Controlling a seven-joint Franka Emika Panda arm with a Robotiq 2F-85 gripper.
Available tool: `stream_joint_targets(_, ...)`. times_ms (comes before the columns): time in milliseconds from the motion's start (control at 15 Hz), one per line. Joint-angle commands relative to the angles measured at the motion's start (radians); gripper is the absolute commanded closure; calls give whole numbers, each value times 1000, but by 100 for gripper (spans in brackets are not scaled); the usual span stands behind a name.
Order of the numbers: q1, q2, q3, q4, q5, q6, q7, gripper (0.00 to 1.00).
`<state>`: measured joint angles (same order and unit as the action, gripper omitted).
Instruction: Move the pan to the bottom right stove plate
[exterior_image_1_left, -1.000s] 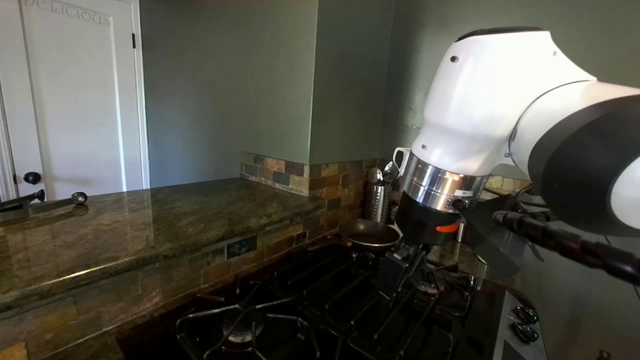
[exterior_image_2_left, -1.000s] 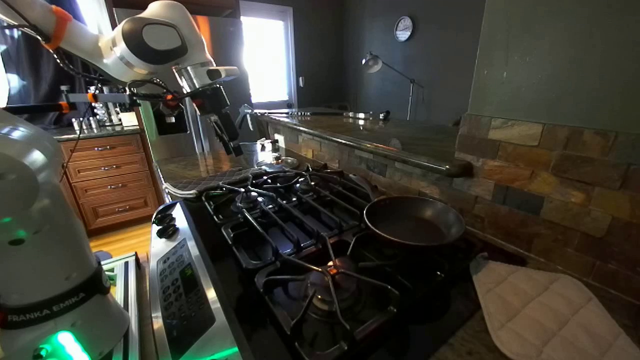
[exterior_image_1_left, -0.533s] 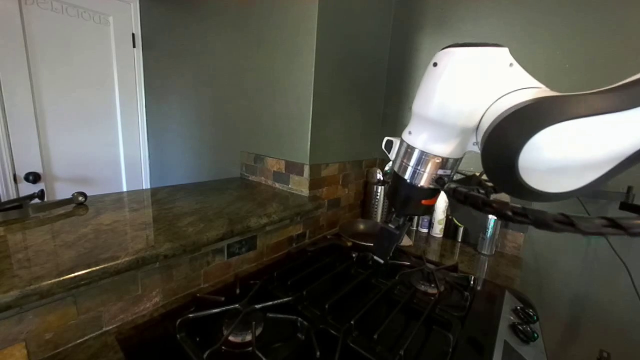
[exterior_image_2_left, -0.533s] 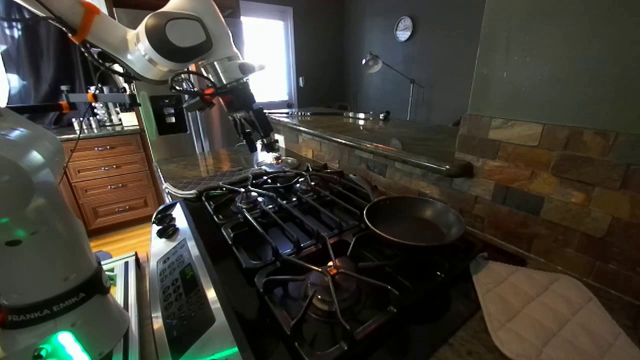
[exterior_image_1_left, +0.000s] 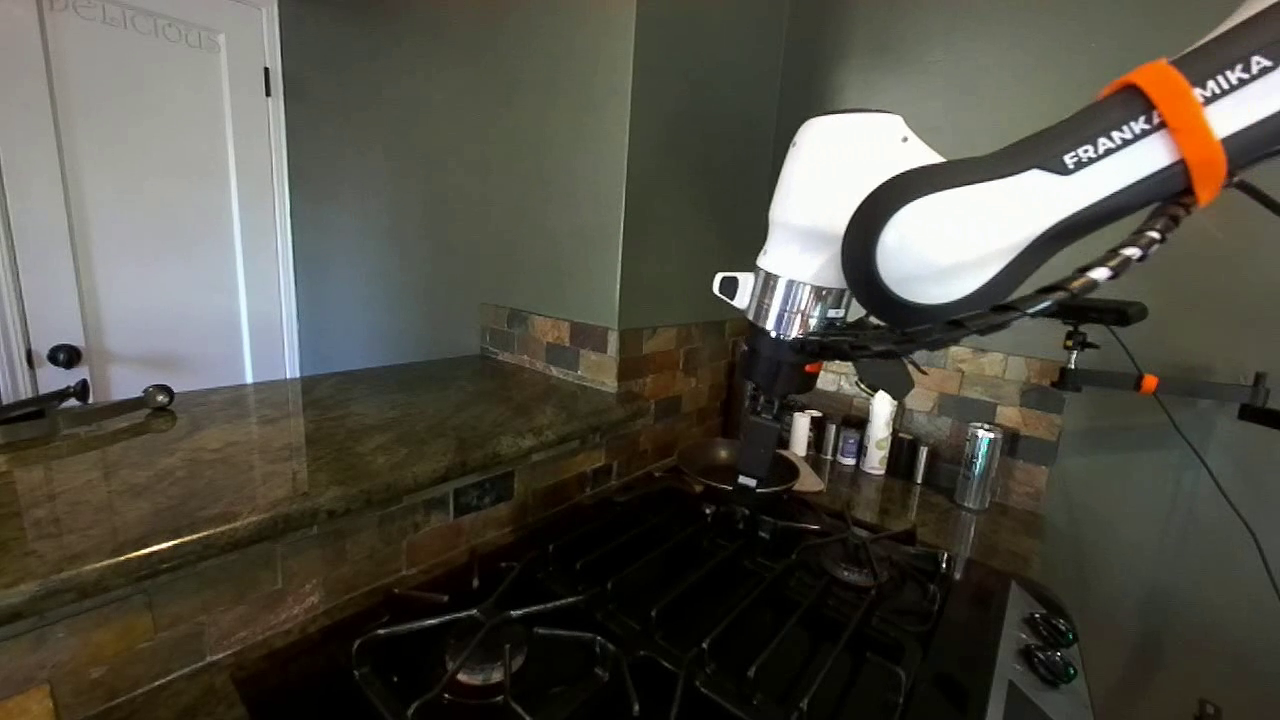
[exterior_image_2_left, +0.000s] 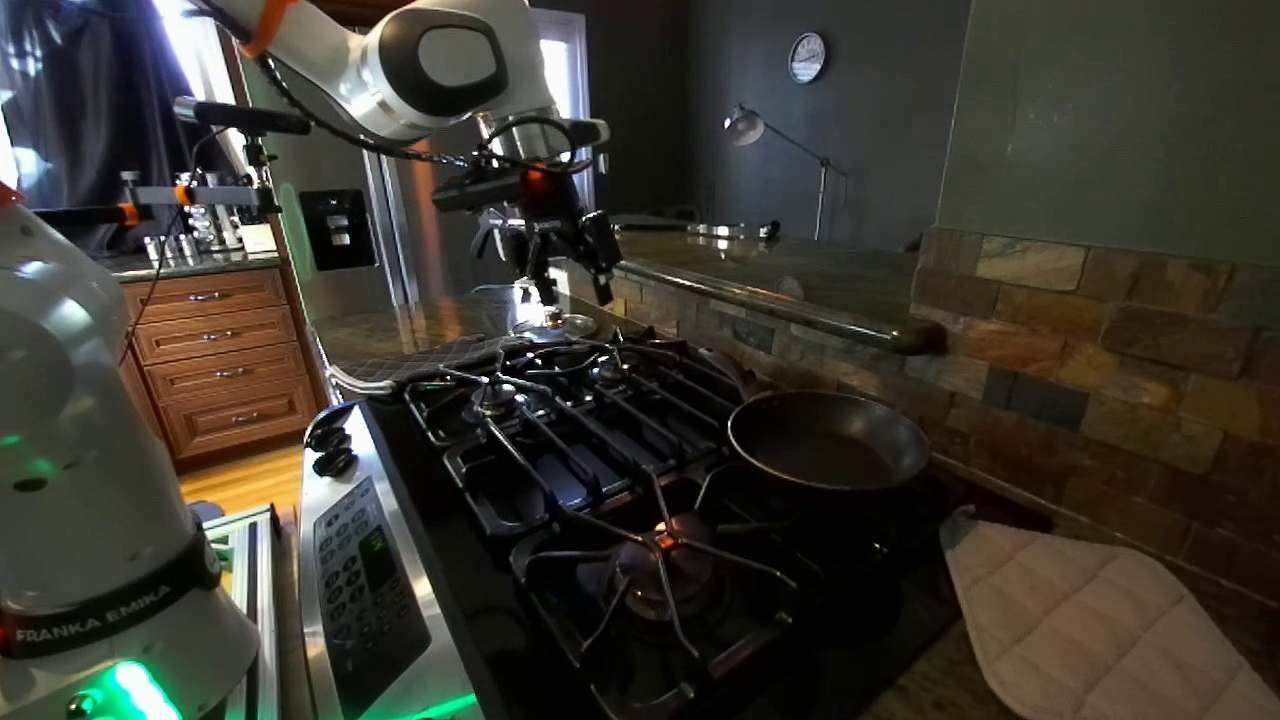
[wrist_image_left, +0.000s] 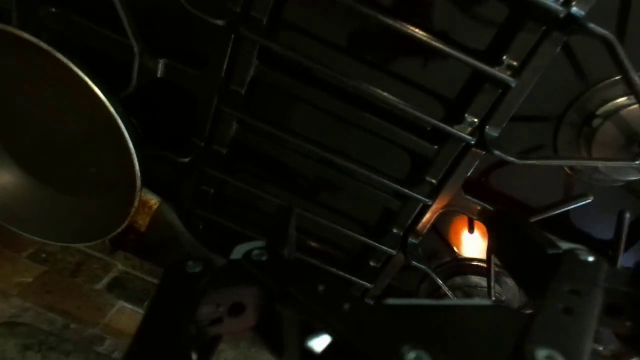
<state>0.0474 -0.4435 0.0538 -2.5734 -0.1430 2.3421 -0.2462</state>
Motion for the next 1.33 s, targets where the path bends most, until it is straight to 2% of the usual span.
stream_joint_targets(0, 6, 141, -26, 113, -30, -40, -66, 0)
stream_joint_targets(67, 11, 60, -26, 50, -8, -10, -42, 0)
stream_joint_targets(267, 8, 126, -29, 92, -12, -10, -54, 0)
stream_joint_targets(533, 7, 136, -28, 101, -13, -10, -55, 0)
stream_joint_targets(667, 8, 159, -45, 120, 4, -19, -90, 0)
stream_joint_targets(1000, 24, 213, -103, 177, 63, -31, -277, 0)
stream_joint_targets(1267, 12, 271, -121, 234, 58, -24, -369, 0)
